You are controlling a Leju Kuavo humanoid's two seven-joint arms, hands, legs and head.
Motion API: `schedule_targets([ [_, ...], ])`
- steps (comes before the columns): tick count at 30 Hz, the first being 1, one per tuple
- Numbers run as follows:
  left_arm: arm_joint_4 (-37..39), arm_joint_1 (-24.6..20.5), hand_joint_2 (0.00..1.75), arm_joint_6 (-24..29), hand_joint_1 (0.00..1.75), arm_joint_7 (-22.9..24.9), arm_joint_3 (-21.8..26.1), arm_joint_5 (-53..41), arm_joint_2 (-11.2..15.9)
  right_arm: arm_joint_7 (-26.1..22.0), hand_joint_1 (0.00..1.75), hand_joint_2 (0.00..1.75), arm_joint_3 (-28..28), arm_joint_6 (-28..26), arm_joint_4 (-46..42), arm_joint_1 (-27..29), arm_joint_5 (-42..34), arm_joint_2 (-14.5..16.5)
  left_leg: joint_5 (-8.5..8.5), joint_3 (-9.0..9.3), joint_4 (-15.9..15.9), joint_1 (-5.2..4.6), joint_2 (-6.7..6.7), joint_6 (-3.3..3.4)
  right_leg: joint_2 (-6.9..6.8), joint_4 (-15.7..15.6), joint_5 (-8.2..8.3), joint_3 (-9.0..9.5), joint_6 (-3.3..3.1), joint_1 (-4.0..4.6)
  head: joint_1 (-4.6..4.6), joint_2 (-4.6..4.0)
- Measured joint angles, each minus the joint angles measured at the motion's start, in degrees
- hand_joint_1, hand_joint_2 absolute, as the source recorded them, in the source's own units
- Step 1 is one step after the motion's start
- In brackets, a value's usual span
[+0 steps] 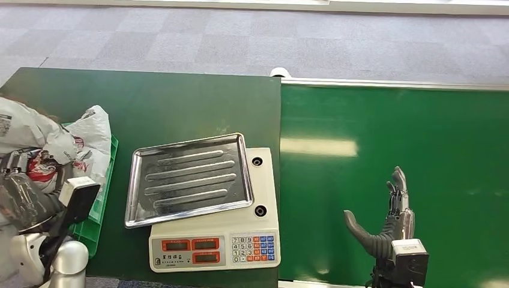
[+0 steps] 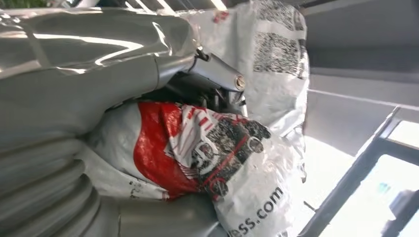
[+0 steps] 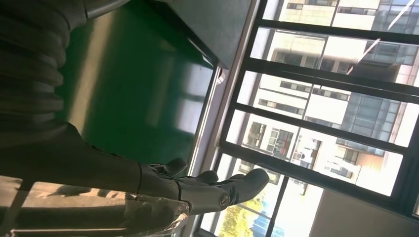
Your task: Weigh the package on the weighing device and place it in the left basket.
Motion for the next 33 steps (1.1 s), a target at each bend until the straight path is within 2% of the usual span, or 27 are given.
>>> schedule_targets([
  [2,1.6,-0.3,1.75,0.0,1.37,-0.2,2.4,-0.1,-0.5,0.0,0.00,1.75,-0.2,0.0,-0.1,0.0,0.1,0.2,-0.01,-0.04,0.0,0.00,-0.04,0.00,-0.02,0.0,-0.02,-0.01,0.01,0.00,0.01,0.00],
  [4,2.9,-0.6,1.75,0.0,1.29,0.0,3.8,-0.3,-1.0,0.0,0.00,1.75,-0.4,0.0,-0.2,0.1,0.2,0.4,-0.03,-0.06,0.0,-0.01,-0.05,-0.01,-0.02,0.0,-0.02,-0.02,0.01,-0.01,0.02,0.00],
  [8,4.6,-1.2,1.75,0.1,1.45,1.2,5.0,-1.1,-1.5,0.1,0.00,1.75,-0.6,0.1,-0.4,0.1,0.5,0.7,-0.05,-0.06,0.0,-0.02,-0.05,-0.01,-0.02,0.0,-0.02,-0.01,0.01,-0.02,0.02,0.00],
  [11,5.5,-1.5,1.75,0.1,1.43,2.1,5.3,-1.3,-1.7,0.1,0.00,1.75,-0.9,0.2,-0.5,0.2,0.8,0.8,-0.05,-0.04,0.0,-0.01,-0.05,-0.02,-0.02,0.0,-0.01,-0.01,0.01,-0.01,0.01,0.00],
  [12,5.7,-1.6,1.75,0.1,1.32,2.4,5.5,-1.3,-1.7,0.1,0.00,1.75,-1.0,0.2,-0.5,0.2,0.8,0.9,-0.05,-0.04,0.0,-0.01,-0.06,-0.02,-0.02,0.0,-0.01,-0.01,0.01,-0.01,0.01,0.00],
  [15,6.3,-1.9,1.75,0.1,0.41,1.8,6.0,-1.0,-1.8,0.1,0.00,1.75,-1.1,0.3,-0.5,0.2,1.0,0.9,-0.05,-0.04,0.0,0.00,-0.05,-0.02,-0.02,0.0,-0.01,0.00,0.01,0.00,0.01,0.00],
  [16,6.3,-2.0,1.75,0.1,0.21,1.0,6.4,-0.7,-2.0,0.1,0.00,1.75,-1.2,0.3,-0.5,0.2,1.0,0.9,-0.05,-0.04,0.0,0.00,-0.05,-0.02,-0.02,0.0,-0.01,-0.01,0.01,0.00,0.01,0.00],
  [20,6.3,-2.5,1.75,0.1,0.00,-2.5,8.0,0.9,-2.9,0.1,0.00,1.75,-1.2,0.4,-0.5,0.2,1.1,0.9,-0.05,-0.05,0.0,0.00,-0.06,-0.02,-0.02,0.0,-0.02,-0.01,0.01,0.00,0.01,0.00],
  [24,6.2,-3.1,1.75,0.1,0.00,-6.7,9.3,3.3,-3.8,0.1,0.00,1.75,-1.3,0.5,-0.5,0.2,1.1,0.9,-0.05,-0.05,0.0,-0.01,-0.06,-0.02,-0.02,0.0,-0.02,0.00,0.01,-0.01,0.01,0.00],
  [29,3.2,-4.1,1.75,0.1,0.00,-18.8,12.5,11.5,-6.5,0.1,0.00,1.75,-1.3,0.5,-0.5,0.1,1.2,0.9,-0.05,-0.06,0.0,-0.01,-0.07,-0.02,-0.02,0.0,-0.01,0.01,0.01,-0.01,0.01,0.00],
  [33,-1.5,-4.2,1.75,0.1,0.00,-20.5,13.2,15.4,-7.5,0.1,0.00,1.75,-1.2,0.5,-0.4,-0.2,1.2,0.9,-0.05,-0.07,0.0,0.00,-0.09,-0.02,-0.02,0.0,-0.02,0.01,0.01,0.00,0.01,0.00],
])
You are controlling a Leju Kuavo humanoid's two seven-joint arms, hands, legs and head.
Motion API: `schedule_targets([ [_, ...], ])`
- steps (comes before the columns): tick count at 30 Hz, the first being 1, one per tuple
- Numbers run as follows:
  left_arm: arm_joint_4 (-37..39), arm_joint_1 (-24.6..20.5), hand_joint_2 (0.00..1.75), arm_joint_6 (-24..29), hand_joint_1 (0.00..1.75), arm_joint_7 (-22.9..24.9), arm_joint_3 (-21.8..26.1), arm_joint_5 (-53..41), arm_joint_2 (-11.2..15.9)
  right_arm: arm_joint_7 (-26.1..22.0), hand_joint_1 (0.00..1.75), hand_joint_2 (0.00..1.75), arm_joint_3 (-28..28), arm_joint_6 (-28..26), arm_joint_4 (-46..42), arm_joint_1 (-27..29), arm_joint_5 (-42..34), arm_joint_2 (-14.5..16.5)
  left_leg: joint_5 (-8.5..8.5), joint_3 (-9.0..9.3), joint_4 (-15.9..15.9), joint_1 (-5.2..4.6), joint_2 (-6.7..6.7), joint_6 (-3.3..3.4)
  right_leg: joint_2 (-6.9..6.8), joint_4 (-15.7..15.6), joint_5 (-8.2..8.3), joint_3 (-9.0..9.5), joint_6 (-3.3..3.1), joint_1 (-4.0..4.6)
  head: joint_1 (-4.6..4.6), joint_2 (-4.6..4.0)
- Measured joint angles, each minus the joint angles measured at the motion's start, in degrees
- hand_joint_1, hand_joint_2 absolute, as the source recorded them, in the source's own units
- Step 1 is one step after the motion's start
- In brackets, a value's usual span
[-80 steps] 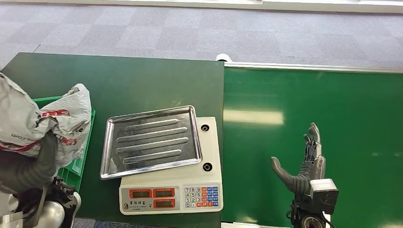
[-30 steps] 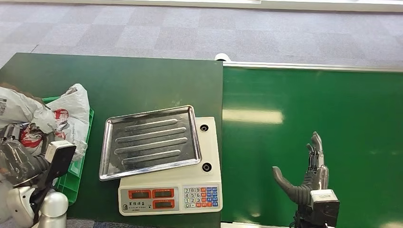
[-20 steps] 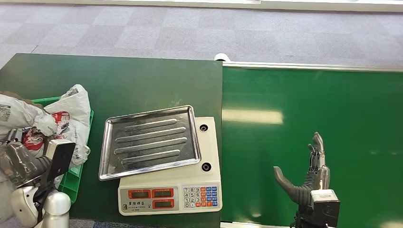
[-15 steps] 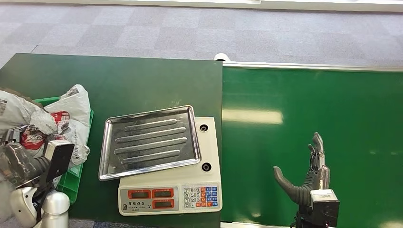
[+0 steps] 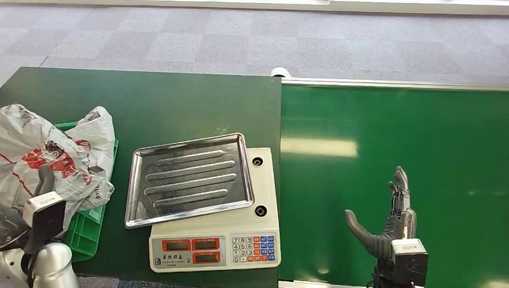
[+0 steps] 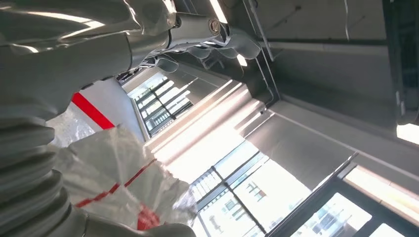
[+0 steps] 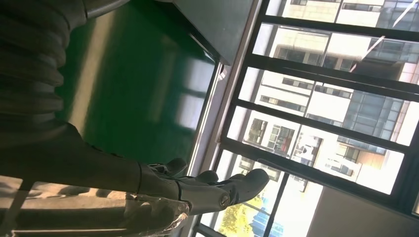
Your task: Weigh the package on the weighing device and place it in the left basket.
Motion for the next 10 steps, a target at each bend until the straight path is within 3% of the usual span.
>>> schedule_targets([
  [2,-2.9,0.0,1.75,0.0,0.00,-0.1,0.1,1.4,-0.3,0.0,0.00,1.75,0.1,0.0,0.2,-0.2,0.0,0.0,0.00,-0.01,0.0,0.00,0.00,0.00,0.00,0.0,0.00,0.00,0.00,0.00,0.00,0.00],
  [6,-8.2,0.0,0.00,0.0,0.00,-0.2,0.4,4.0,-0.7,-0.2,0.00,1.75,0.4,-0.1,0.6,-0.7,0.0,0.0,0.00,-0.01,0.0,0.00,-0.01,0.00,0.00,0.0,0.00,0.01,0.00,0.00,0.02,0.00],
  [10,-12.2,0.0,0.00,0.0,0.00,-0.2,0.8,6.8,-0.8,-0.3,0.00,1.75,0.6,-0.5,1.2,-1.1,-0.2,-0.1,0.00,-0.01,0.0,0.00,-0.01,0.00,0.00,0.0,0.00,0.01,0.00,0.00,0.01,0.00],
])
